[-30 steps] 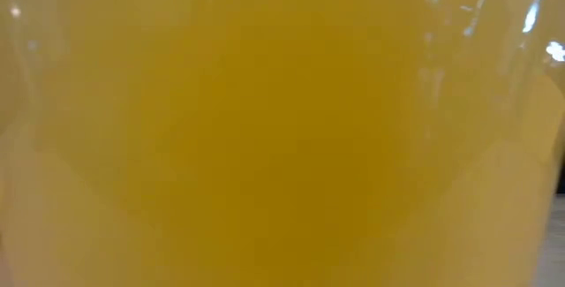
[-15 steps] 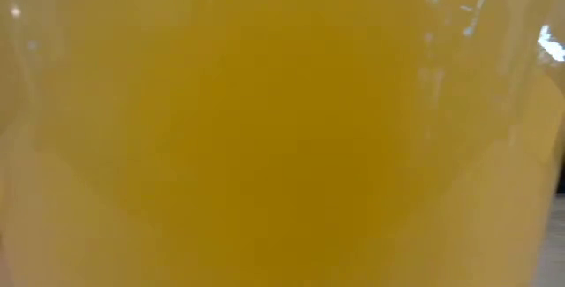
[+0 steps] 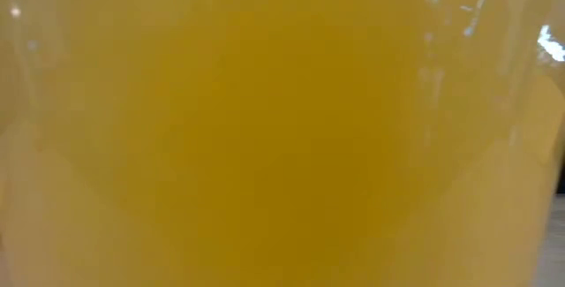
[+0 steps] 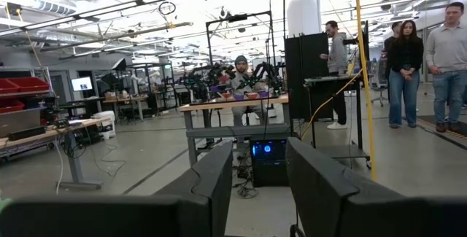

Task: Pick & Place Mini bowls
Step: Stack the red bowl on the red bowl on the shelf

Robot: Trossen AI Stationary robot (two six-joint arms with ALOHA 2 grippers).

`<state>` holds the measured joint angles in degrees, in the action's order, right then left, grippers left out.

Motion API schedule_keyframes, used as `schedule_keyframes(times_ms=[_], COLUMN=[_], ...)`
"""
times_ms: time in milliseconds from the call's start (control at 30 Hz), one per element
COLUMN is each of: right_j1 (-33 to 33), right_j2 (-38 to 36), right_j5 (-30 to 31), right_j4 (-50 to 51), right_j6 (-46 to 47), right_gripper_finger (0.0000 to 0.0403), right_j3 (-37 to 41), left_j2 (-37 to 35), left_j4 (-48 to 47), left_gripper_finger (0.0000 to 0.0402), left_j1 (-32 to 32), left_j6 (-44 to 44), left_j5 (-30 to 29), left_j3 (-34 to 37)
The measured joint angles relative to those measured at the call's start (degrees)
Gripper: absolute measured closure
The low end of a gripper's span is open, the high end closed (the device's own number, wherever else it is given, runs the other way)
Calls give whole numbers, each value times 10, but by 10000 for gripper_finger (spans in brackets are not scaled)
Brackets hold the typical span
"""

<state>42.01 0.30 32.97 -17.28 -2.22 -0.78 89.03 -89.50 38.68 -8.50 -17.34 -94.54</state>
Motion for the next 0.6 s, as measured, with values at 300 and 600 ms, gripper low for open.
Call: schedule_keyframes(times_ms=[300, 600], right_j1=[0, 0], right_j2=[0, 0], right_j5=[0, 0], right_j4=[0, 0], right_j6=[0, 0], right_gripper_finger=[286, 286], right_j3=[0, 0], left_j2=[-16, -17], left_j4=[12, -7], left_gripper_finger=[250, 261], left_j1=[-143, -347], left_j6=[-107, -256], left_j5=[186, 259], left_j3=[23, 85])
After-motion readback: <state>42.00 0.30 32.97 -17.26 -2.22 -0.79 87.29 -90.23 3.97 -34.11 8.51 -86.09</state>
